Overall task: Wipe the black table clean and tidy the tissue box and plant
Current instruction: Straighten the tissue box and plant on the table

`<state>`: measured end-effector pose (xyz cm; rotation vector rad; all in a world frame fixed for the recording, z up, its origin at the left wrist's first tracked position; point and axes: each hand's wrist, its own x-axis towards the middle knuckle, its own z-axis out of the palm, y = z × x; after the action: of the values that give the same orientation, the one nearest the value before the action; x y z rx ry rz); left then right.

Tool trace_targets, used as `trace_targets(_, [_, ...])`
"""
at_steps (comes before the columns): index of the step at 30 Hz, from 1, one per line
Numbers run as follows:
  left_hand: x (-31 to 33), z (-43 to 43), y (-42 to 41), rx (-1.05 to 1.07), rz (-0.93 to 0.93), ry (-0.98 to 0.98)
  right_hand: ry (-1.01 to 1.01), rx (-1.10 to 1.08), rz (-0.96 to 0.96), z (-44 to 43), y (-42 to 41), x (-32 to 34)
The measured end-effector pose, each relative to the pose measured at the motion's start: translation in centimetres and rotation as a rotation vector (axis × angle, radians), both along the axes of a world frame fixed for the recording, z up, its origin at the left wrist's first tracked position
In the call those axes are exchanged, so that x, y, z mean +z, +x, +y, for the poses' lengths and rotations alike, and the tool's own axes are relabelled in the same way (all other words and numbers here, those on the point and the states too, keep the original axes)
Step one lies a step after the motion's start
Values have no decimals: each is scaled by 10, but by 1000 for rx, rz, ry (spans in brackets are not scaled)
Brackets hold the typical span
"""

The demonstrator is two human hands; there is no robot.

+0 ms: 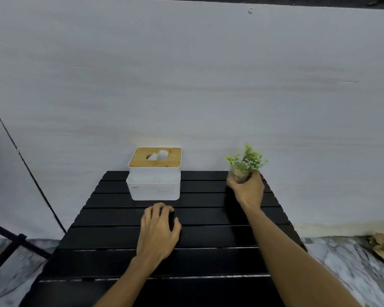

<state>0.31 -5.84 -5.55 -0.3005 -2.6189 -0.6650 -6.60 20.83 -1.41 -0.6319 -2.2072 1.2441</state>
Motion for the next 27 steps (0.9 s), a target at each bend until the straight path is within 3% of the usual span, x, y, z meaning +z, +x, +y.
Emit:
trace_targets(9, [0, 0, 1, 2, -10, 9, 30, 142, -46, -31, -12, 0])
trace_targets(27, [-1, 1, 0, 6, -5, -1, 36, 161, -67, -34, 6, -10])
